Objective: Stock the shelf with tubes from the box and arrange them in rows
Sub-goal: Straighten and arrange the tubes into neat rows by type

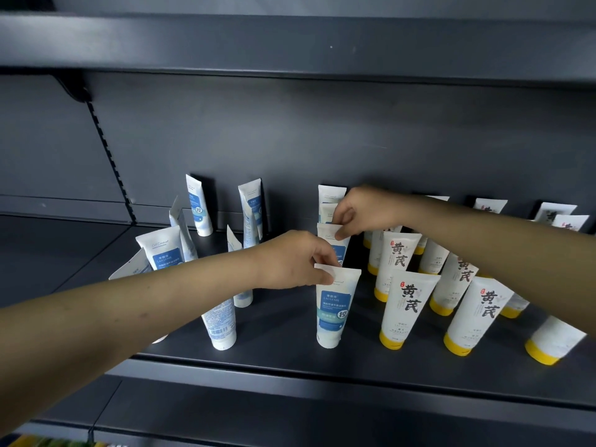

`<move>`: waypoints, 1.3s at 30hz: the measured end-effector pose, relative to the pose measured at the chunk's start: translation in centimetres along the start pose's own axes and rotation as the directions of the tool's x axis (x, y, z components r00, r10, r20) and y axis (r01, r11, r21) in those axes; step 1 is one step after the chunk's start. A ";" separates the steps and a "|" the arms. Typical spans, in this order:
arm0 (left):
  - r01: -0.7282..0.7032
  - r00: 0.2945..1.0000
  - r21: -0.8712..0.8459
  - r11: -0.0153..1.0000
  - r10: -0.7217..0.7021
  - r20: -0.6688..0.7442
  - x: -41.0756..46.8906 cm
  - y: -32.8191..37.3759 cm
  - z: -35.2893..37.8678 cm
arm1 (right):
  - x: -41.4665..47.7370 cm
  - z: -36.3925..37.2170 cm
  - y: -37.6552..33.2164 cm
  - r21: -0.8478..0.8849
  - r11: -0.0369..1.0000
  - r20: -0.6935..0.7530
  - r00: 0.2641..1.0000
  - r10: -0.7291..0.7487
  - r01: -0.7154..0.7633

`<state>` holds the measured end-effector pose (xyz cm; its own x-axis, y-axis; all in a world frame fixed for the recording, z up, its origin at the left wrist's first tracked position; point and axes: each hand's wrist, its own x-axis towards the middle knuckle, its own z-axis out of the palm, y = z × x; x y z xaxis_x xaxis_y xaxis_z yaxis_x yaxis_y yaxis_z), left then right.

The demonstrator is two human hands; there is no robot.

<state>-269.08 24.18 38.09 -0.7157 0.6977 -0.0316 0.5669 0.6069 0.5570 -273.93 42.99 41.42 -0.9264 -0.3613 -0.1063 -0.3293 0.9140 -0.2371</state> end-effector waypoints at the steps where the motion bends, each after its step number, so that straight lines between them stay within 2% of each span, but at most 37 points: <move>1: 0.012 1.000 0.010 1.000 -0.012 0.012 0.0 0.1 -0.1 | -0.2 -0.2 -0.1 -0.008 1.000 -0.005 1.000 0.000 0.000; 8: 0.132 0.990 0.073 0.989 -0.135 0.045 -1.0 2.1 -1.1 | -3.4 -2.7 -0.1 -0.046 0.998 0.006 0.999 0.043 -0.043; 18: 0.363 0.915 0.180 0.914 -0.313 -0.254 -3.7 9.8 -2.6 | -14.9 -6.7 -0.2 -0.187 0.982 -0.007 0.999 0.035 -0.036; 22: 0.419 0.868 0.133 0.898 -0.353 -0.349 -5.8 13.7 -0.6 | -20.4 -6.2 0.0 -0.179 0.984 -0.002 1.000 0.006 -0.006; 31: 0.534 0.808 0.192 0.824 -0.429 -0.404 -11.8 20.7 2.4 | -27.8 -6.8 -1.3 -0.163 0.983 0.023 0.996 -0.082 0.085; 39: 0.608 0.771 0.213 0.765 -0.504 -0.390 -16.0 20.0 2.7 | -27.9 -5.1 -4.6 -0.148 0.969 0.033 0.980 -0.197 0.200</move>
<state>-245.18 26.21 47.52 -0.9963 0.0838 0.0184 0.0858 0.9692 0.2307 -247.45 49.78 50.38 -0.8368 -0.5401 -0.0899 -0.5309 0.8405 -0.1082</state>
